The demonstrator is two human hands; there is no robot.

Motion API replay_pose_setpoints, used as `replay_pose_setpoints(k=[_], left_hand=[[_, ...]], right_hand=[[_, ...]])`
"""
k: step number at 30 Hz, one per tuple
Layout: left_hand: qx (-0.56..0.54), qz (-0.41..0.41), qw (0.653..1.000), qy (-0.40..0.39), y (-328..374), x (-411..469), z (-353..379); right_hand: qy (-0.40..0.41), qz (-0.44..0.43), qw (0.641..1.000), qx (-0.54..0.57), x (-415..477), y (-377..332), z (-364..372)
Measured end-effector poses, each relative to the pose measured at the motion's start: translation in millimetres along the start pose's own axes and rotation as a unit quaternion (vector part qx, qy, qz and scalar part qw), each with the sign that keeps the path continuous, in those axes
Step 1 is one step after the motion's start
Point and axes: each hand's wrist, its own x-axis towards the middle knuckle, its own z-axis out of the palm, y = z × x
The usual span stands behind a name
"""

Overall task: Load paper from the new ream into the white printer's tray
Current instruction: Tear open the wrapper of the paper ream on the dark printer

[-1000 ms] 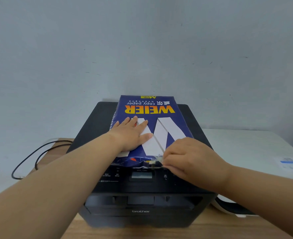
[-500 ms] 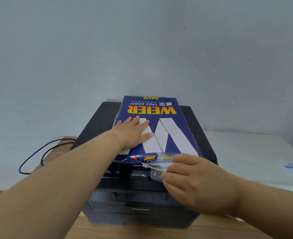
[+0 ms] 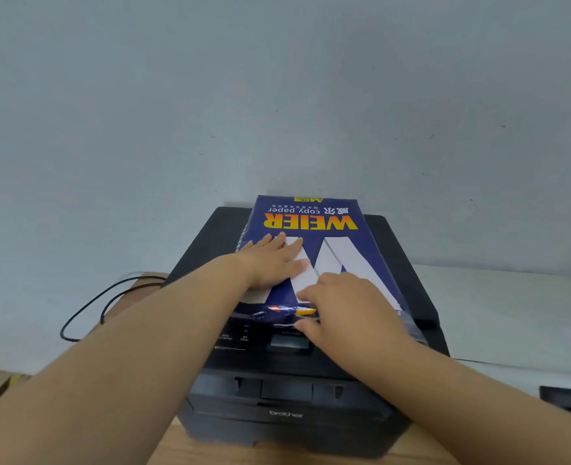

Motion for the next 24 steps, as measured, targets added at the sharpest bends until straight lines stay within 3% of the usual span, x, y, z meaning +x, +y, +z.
replay_pose_setpoints(k=[4,8,11,14,16,20,24], left_hand=[[-0.215,0.030,0.976,-0.033,-13.9,-7.1,-13.3],[-0.241,0.079,0.967,-0.035,-45.0,-8.9,-17.2],[-0.203,0.126,0.971,-0.024,-56.3,-10.0,-15.9],[-0.195,0.164,0.967,-0.004,-68.9,-12.9,-14.3],[-0.170,0.178,0.969,0.010,-77.4,-16.1,-14.7],[-0.104,0.191,0.976,0.003,-89.2,-19.2,-13.4],[-0.129,0.204,0.970,-0.023,-93.2,-15.7,-11.2]], right_hand=[[0.084,-0.044,0.993,-0.064,-2.2,-6.7,18.8],[0.138,-0.100,0.985,-0.031,-20.4,-16.0,33.0],[0.108,-0.074,0.991,-0.012,-21.6,-18.2,31.6],[0.068,0.052,0.989,0.117,-6.1,-25.7,14.3],[0.050,0.083,0.980,0.175,6.7,-29.6,4.5],[-0.054,0.063,0.993,0.079,43.2,-39.2,-3.7],[-0.121,0.014,0.993,0.012,70.6,-46.6,-4.8]])
